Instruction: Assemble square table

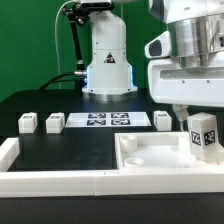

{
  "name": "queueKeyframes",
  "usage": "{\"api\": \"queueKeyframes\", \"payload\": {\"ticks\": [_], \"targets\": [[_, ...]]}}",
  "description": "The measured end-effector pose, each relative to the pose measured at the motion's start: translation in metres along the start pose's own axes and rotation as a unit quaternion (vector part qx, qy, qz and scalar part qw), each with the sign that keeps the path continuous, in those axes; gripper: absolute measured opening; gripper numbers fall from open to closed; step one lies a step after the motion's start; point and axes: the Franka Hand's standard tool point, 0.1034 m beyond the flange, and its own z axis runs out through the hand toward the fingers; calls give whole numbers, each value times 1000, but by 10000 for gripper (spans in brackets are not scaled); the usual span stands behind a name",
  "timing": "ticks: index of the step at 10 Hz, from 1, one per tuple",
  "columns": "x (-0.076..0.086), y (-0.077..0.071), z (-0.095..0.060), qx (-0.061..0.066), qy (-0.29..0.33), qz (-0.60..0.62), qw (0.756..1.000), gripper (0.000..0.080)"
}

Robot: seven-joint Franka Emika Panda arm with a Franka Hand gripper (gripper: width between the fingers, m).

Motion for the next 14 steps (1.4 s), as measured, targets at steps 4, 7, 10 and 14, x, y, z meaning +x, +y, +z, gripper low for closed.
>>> {"api": "queueKeyframes", "payload": {"ticks": [4,7,10,14], "targets": [[-2,1,0,8,15,-159,987,649],[-2,2,1,4,17,-276,961,649],[-2,3,0,2,18,-359,933,649],[0,4,1,-3,18,-456,890,637]]}}
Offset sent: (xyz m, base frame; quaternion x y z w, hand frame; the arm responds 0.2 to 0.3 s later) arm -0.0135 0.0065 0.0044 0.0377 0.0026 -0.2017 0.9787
